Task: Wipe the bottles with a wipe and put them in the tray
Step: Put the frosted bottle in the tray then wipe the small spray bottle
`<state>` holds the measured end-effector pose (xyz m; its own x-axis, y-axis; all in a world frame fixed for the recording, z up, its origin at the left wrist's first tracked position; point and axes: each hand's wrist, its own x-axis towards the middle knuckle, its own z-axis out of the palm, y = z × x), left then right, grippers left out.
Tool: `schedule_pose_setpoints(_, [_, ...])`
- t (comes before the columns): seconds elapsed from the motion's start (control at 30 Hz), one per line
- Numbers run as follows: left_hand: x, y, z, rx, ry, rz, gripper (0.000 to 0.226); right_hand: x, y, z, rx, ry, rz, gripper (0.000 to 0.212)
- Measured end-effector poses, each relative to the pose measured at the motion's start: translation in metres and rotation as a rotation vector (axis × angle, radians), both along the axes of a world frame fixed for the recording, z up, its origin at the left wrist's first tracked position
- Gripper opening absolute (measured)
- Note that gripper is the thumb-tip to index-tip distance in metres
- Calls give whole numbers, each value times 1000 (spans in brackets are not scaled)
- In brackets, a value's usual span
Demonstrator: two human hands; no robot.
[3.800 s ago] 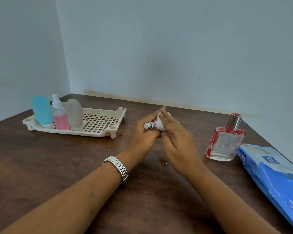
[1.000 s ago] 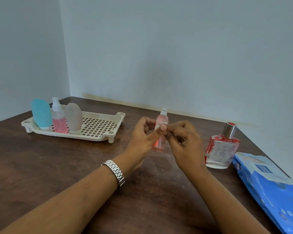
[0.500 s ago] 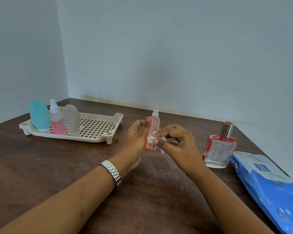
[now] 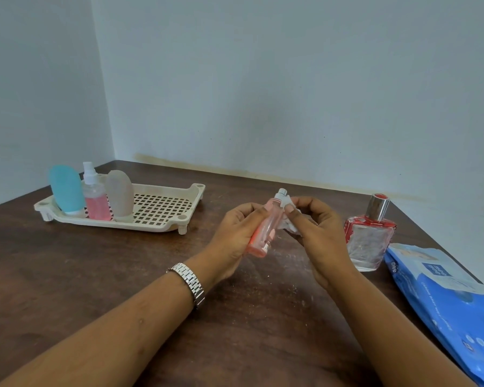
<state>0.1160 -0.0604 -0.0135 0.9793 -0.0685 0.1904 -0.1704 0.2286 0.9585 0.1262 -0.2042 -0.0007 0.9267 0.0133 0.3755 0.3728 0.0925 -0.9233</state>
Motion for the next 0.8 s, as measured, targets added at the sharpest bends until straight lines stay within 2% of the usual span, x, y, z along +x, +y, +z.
schedule_pose_setpoints(0.13, [-2,-6,-1,-8,11,61,23,0,3,-5,1,42,2,9])
schedule_pose_setpoints(0.27, [0,-6,0,-32,23,141,26,-5,10,-6,-68,-14,46,9])
schedule_pose_setpoints(0.5, [1,2,4,0,55,188,34,-10,18,-9,-323,-152,-7,13])
schedule_pose_setpoints(0.73, [1,2,4,17,9,136,51,-9,16,-7,-190,-129,-18,11])
schedule_pose_setpoints(0.8, [1,1,4,39,-5,105,48,-7,14,-6,-129,-105,-34,12])
